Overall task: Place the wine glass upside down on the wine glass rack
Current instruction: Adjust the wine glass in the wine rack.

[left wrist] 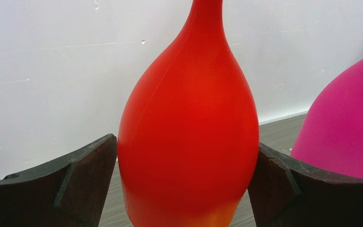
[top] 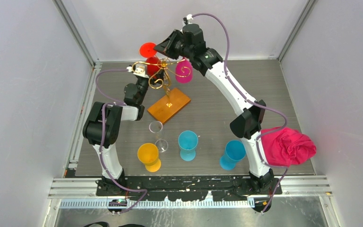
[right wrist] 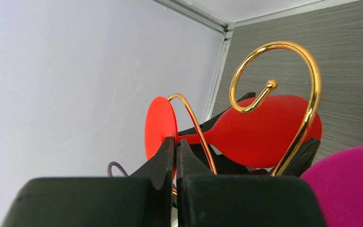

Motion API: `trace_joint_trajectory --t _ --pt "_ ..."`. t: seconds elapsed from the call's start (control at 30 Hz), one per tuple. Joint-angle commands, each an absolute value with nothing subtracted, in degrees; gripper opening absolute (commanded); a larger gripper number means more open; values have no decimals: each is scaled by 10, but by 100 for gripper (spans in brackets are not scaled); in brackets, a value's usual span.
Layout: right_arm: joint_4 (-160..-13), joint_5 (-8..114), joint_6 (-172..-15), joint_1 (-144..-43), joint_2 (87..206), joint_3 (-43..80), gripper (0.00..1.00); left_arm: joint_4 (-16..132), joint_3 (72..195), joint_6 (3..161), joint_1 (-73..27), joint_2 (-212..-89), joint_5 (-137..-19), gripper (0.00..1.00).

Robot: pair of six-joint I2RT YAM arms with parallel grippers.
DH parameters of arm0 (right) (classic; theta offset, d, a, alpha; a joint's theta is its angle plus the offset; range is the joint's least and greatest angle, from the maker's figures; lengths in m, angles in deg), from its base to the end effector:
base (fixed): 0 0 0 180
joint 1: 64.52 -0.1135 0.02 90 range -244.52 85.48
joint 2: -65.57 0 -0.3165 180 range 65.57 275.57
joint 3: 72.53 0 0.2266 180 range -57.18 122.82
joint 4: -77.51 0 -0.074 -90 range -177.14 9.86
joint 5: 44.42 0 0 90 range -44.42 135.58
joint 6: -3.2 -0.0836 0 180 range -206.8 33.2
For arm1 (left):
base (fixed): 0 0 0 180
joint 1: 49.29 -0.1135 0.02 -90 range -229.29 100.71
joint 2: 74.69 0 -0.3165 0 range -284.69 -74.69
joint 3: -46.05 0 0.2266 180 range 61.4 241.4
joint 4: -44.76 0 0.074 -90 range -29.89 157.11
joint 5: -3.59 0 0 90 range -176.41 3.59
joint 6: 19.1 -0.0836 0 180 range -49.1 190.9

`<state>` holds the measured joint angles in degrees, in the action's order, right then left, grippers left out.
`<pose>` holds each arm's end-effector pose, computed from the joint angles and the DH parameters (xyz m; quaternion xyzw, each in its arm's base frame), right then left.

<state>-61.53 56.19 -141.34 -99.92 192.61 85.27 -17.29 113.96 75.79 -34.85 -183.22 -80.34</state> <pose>0.4468 0.3364 0.4544 0.0685 0.7631 0.5016 0.4017 0.4228 -0.1180 0.3235 0.0904 0.5569 -0.1679 0.8084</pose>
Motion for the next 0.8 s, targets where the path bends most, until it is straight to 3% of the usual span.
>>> trace_joint_trajectory --t 0.0,0.77 --pt "-648 547 -1400 -983 1915 865 1 -219 1135 735 -369 -1810 -831 100" --pt "-648 544 -1412 -982 1936 899 1 -219 1114 731 -382 -1812 -835 100"
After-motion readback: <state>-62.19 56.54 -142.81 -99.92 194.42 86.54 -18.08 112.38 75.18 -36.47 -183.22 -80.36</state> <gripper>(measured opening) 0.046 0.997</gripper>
